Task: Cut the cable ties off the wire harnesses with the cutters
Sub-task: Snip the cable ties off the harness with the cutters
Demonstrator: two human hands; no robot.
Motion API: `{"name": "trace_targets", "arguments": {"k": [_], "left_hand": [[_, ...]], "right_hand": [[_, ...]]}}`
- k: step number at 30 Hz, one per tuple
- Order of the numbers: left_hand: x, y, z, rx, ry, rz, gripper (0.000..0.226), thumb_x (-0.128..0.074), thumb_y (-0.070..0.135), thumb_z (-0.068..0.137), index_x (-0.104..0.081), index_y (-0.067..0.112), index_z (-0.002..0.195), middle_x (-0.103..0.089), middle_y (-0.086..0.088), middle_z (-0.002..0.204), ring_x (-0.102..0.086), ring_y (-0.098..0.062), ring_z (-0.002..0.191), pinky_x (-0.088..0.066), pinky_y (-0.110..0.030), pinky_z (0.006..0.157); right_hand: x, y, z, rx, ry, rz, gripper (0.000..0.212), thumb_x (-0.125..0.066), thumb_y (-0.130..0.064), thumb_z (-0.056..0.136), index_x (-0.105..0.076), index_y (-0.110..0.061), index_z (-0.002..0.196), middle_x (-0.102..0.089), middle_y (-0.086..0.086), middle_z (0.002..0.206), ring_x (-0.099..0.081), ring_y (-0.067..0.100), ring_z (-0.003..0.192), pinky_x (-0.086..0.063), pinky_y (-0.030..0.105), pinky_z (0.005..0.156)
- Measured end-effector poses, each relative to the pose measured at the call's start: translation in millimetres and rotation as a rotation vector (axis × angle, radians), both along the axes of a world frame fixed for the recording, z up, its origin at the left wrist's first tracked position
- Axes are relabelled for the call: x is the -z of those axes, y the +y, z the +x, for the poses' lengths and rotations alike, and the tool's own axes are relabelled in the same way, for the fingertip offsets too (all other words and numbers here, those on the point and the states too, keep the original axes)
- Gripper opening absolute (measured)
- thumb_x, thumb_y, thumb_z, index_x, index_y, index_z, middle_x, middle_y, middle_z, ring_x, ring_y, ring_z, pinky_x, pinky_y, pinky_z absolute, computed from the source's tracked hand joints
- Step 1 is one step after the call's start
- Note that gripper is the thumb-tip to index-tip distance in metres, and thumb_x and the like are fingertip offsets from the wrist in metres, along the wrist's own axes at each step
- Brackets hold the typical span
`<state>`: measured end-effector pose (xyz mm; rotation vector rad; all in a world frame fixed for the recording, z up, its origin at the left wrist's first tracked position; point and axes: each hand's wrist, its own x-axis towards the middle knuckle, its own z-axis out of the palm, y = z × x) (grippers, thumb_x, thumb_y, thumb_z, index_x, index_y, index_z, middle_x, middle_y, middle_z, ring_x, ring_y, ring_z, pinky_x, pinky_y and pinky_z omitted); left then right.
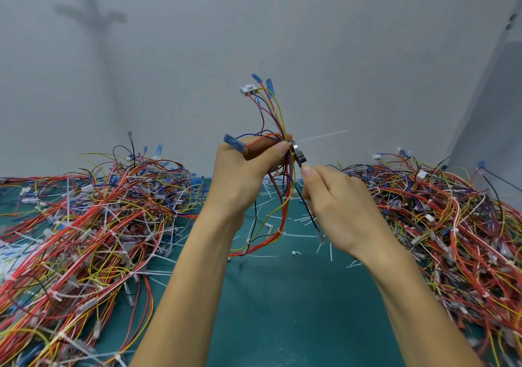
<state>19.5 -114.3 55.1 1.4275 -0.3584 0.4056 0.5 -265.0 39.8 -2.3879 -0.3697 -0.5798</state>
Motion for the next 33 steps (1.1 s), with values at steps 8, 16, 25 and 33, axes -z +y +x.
{"name": "trace_targets", "arguments": {"k": [8, 16, 25, 33], "left_hand": [[0.4, -0.4, -0.3, -0.005, 0.011, -0.005, 0.013, -0.066, 0.008, 0.089, -0.076, 0.011, 0.098, -0.077, -0.004, 0.088, -0.073, -0.014, 0.086, -0.055, -0.021, 0.08], [-0.9, 0.4, -1.3, -0.02, 0.009, 0.03, 0.013, -0.065, 0.009, 0.09, -0.075, 0.014, 0.095, -0.077, -0.001, 0.084, -0.073, -0.012, 0.082, -0.053, -0.015, 0.074], [-0.9, -1.0, -2.0, -0.035, 0.018, 0.047, 0.013, -0.064, 0.007, 0.09, -0.075, 0.013, 0.096, -0.077, 0.0, 0.085, -0.073, -0.009, 0.082, -0.054, -0.015, 0.075], [0.4, 0.6, 0.6, -0.041, 0.024, 0.06, 0.013, -0.065, 0.007, 0.09, -0.075, 0.011, 0.098, -0.077, -0.001, 0.088, -0.073, -0.011, 0.084, -0.054, -0.017, 0.076]], "right_hand": [[-0.6, -1.5, -0.4, 0.001, 0.005, -0.025, 0.053, -0.025, -0.052, 0.101, -0.052, -0.015, 0.073, -0.056, 0.002, 0.064, -0.054, 0.028, 0.069, -0.042, 0.041, 0.064], [-1.5, -2.2, -0.4, -0.003, 0.025, -0.014, 0.053, -0.025, -0.055, 0.098, -0.05, -0.018, 0.069, -0.056, 0.0, 0.065, -0.054, 0.025, 0.068, -0.041, 0.039, 0.062], [-0.7, -1.0, 0.5, -0.014, 0.04, 0.038, 0.056, -0.029, -0.052, 0.099, -0.054, -0.013, 0.067, -0.057, 0.004, 0.062, -0.055, 0.028, 0.068, -0.044, 0.04, 0.065], [-1.4, -2.6, 0.2, -0.027, 0.041, 0.056, 0.061, -0.03, -0.054, 0.098, -0.055, -0.009, 0.066, -0.058, 0.008, 0.059, -0.056, 0.029, 0.063, -0.049, 0.044, 0.064]]}}
